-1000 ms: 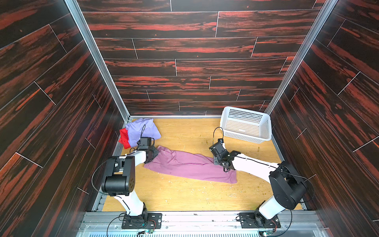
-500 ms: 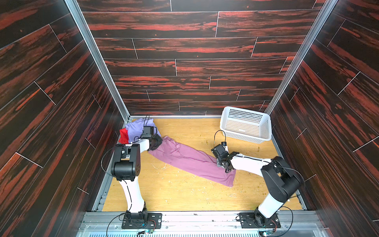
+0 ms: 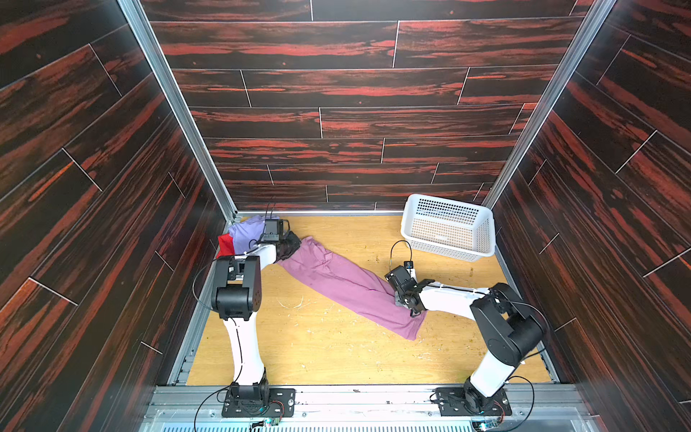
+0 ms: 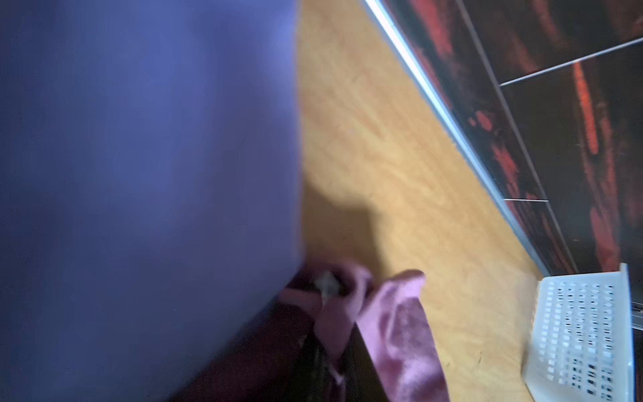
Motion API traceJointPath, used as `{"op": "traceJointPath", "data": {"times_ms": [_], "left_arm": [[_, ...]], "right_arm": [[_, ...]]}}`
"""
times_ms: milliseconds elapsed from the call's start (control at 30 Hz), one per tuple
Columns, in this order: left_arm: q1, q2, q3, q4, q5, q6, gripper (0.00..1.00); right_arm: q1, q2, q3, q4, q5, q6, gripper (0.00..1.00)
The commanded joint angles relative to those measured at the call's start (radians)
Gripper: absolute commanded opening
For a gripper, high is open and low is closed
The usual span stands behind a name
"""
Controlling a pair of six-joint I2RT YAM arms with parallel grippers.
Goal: Fold and stack t-shirts
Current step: Adjust the T-shirt at the center of the board.
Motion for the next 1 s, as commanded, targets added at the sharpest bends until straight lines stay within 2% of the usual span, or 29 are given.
{"op": "traceJointPath", "data": {"times_ms": [0, 200, 433, 600, 700, 867, 967], "left_arm": [[-0.011, 0.052, 0.096, 0.013, 0.015, 0.011, 0.13], [-0.024, 0.174, 0.233, 0.004, 0.036, -0.024, 0.13], [-0.069, 0.339, 0.453, -0.023, 0.071, -0.062, 0.14], [-0.116, 0.458, 0.687, -0.12, 0.087, -0.041, 0.27], [-0.142, 0.525, 0.838, -0.163, 0.079, -0.021, 0.4], [-0.169, 0.654, 1.125, -0.261, 0.065, -0.021, 0.41], [-0.167, 0.679, 1.181, -0.272, 0.076, -0.026, 0.55]], "right_arm": [[0.051, -0.064, -0.053, -0.15, -0.11, 0.03, 0.47], [0.203, -0.129, -0.042, -0.299, -0.168, 0.122, 0.48], [0.348, -0.09, 0.015, -0.398, -0.194, 0.204, 0.48], [0.4, -0.065, 0.038, -0.414, -0.219, 0.242, 0.48], [0.43, -0.064, 0.05, -0.424, -0.229, 0.262, 0.49], [0.477, -0.065, 0.054, -0.432, -0.259, 0.286, 0.49], [0.504, -0.058, 0.086, -0.442, -0.251, 0.29, 0.52]]}}
